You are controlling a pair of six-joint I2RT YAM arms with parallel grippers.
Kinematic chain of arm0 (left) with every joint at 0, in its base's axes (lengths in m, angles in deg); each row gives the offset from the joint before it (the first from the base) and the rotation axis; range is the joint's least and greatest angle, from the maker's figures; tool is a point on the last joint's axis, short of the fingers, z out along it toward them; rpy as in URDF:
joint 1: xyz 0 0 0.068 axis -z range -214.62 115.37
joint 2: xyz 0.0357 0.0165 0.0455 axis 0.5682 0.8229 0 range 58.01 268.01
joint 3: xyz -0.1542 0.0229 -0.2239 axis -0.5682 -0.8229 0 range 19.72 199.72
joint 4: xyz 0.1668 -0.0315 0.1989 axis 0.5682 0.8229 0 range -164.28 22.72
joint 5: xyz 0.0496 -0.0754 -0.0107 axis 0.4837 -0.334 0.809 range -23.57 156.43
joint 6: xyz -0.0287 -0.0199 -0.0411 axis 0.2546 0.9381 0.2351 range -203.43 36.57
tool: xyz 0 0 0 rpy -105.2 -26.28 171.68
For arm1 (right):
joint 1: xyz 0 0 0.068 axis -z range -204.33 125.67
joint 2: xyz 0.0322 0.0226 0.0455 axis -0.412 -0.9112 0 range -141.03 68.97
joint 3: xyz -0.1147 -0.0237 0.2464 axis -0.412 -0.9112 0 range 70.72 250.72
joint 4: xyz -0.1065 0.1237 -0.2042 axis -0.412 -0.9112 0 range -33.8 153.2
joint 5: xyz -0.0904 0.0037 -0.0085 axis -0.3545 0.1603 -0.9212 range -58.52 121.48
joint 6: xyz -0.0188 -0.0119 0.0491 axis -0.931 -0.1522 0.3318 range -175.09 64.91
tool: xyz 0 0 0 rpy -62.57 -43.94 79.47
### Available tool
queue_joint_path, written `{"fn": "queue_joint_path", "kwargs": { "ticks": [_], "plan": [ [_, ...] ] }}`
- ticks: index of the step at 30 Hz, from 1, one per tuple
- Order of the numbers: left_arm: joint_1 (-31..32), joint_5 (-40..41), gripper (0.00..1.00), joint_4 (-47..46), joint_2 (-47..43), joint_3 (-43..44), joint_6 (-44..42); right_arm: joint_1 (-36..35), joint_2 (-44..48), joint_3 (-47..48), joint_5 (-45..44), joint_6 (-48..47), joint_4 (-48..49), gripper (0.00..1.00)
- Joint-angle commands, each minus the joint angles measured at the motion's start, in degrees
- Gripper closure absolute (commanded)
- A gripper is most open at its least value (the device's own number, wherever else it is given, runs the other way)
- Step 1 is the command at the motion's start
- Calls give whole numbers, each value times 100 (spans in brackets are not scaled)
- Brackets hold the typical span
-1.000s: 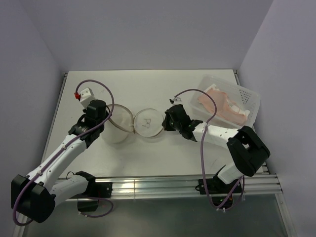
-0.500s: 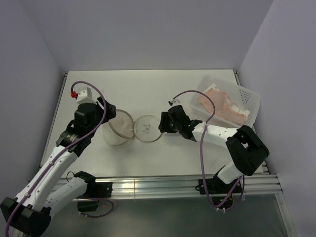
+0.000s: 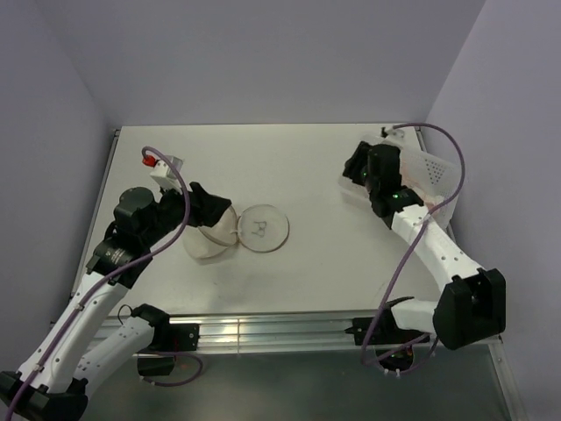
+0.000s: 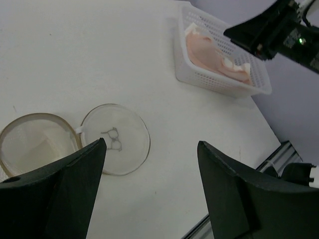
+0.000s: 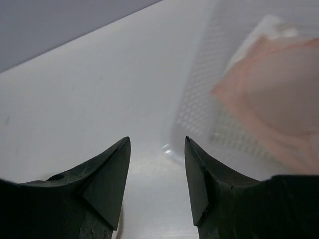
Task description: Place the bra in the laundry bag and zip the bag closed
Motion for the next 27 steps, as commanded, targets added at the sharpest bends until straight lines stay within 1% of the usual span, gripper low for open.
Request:
{"fn": "queue_joint_path", "kwargs": {
  "ticks": [1, 2, 3, 4, 7, 9, 11, 13, 15, 16, 20, 23, 27],
  "plan": [
    [21, -625, 19, 32, -234, -82, -655, 698, -397, 325, -687, -94, -294, 45],
    [21, -564, 19, 6, -287, -170, -665, 847, -520, 474, -966, -112, -303, 46],
    [21, -467, 19, -30, -383, -240, -648, 996, -809, 554, -1004, -130, -329, 48],
    [21, -362, 19, 57, -393, -250, -630, 1302, -968, 633, -978, -139, -338, 49],
    [73, -143, 20, 163, -463, -267, -621, 1726, -1636, 1002, -811, -156, -469, 50],
    [205, 86, 20, 251, -525, -241, -665, 1780, -2101, 1362, -898, -217, -679, 49],
    [319, 227, 20, 295, -569, -267, -691, 1771, -2375, 1669, -995, -297, -786, 46],
    [398, 245, 20, 295, -604, -259, -709, 1771, -2735, 1854, -1074, -358, -909, 38],
    [442, 272, 20, 304, -639, -259, -718, 1937, -3051, 2083, -1136, -411, -1022, 30],
    [469, 272, 20, 304, -657, -267, -718, 1956, -3149, 2162, -1180, -420, -1076, 29],
    [486, 325, 20, 313, -631, -259, -727, 2000, -3465, 2435, -1268, -516, -1287, 17],
    [504, 298, 20, 295, -595, -267, -727, 2026, -3579, 2470, -1286, -569, -1331, 10],
    [504, 333, 20, 304, -525, -259, -735, 2044, -3896, 2699, -970, -666, -1524, 10]
  ]
}}
